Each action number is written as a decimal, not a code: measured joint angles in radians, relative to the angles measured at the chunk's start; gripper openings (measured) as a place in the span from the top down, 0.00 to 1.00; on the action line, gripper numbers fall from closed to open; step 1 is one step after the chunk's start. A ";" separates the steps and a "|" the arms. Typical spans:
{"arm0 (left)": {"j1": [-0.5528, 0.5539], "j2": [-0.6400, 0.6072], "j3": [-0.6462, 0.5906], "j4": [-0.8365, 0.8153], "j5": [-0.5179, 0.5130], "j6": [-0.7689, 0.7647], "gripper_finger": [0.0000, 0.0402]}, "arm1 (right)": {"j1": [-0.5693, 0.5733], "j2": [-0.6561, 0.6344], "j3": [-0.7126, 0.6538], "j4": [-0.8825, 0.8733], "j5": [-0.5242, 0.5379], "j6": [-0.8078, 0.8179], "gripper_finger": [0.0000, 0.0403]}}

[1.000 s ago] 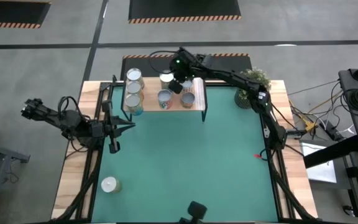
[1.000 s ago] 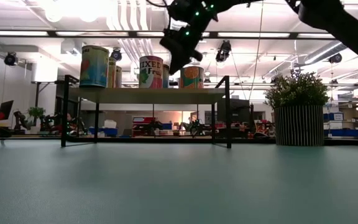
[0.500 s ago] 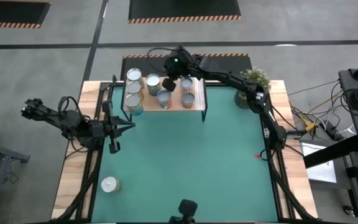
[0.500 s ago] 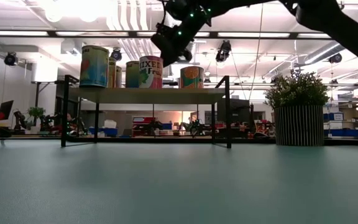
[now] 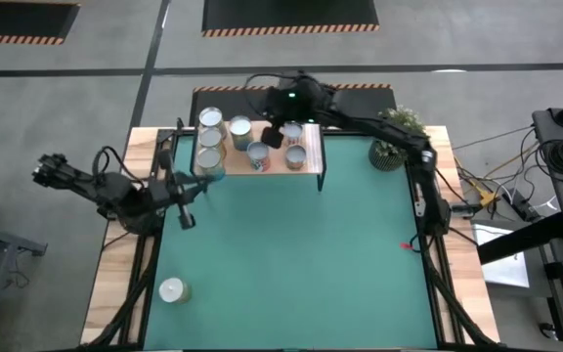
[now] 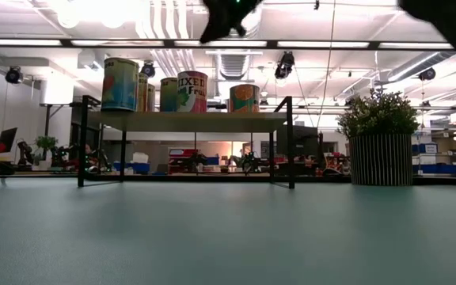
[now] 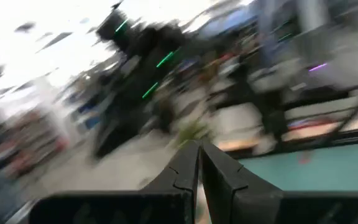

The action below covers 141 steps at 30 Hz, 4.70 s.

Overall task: Pick and place cans onto a shelf
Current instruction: Put the canned cherries on the shelf

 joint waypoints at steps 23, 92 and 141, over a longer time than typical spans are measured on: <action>0.522 0.567 0.754 -0.955 0.265 -0.224 1.00 | 0.150 -0.704 -1.176 0.667 -0.032 -0.049 0.98; 0.982 1.015 1.107 -1.397 0.609 -0.447 1.00 | 0.150 -0.952 -1.504 0.853 -0.032 -0.059 0.98; 0.857 1.005 1.108 -1.506 0.599 -0.695 1.00 | 0.150 -0.952 -1.505 0.830 -0.032 -0.069 0.98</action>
